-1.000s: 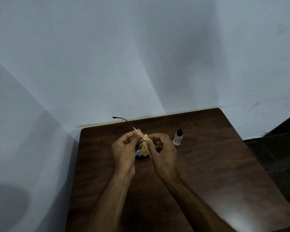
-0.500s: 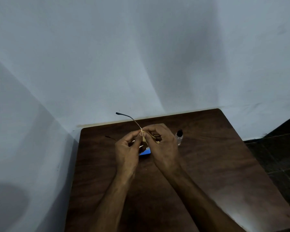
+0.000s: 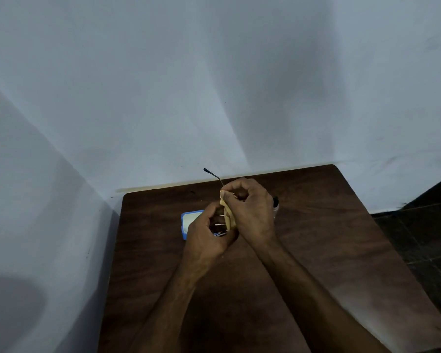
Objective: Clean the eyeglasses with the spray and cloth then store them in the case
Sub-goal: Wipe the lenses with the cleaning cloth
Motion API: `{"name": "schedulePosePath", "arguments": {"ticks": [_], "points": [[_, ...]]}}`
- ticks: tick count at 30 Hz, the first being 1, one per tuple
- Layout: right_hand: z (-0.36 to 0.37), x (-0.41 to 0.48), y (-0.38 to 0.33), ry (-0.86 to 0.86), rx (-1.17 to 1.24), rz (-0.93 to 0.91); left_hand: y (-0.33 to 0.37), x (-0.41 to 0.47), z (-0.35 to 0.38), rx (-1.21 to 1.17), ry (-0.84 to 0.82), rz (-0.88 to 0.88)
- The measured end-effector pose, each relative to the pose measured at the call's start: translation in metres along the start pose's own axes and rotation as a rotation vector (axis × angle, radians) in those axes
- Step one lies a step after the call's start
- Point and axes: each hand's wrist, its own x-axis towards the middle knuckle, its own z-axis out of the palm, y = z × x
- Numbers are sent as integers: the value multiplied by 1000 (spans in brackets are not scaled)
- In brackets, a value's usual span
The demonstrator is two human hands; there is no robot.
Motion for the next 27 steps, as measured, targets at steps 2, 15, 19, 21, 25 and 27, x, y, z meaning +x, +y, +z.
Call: {"name": "schedulePosePath", "arguments": {"ticks": [2,15,19,21,25,27], "points": [[0,5,-1,5,-5,34,-4,-1,3,-21,-3,-18],[-9,44,23,167,707,282,-23,-15,10,-303,-23,-121],[-27,36,49,220,700,477,-23,-9,-2,-560,105,-161],[-31,25,67,168,629,545,-21,-7,-6,-768,160,-242],[-32,2,108,-93,324,586,-28,-2,-11,-948,204,-335],[-33,-10,112,-226,240,578,-31,-4,-11,-1010,202,-381]]}}
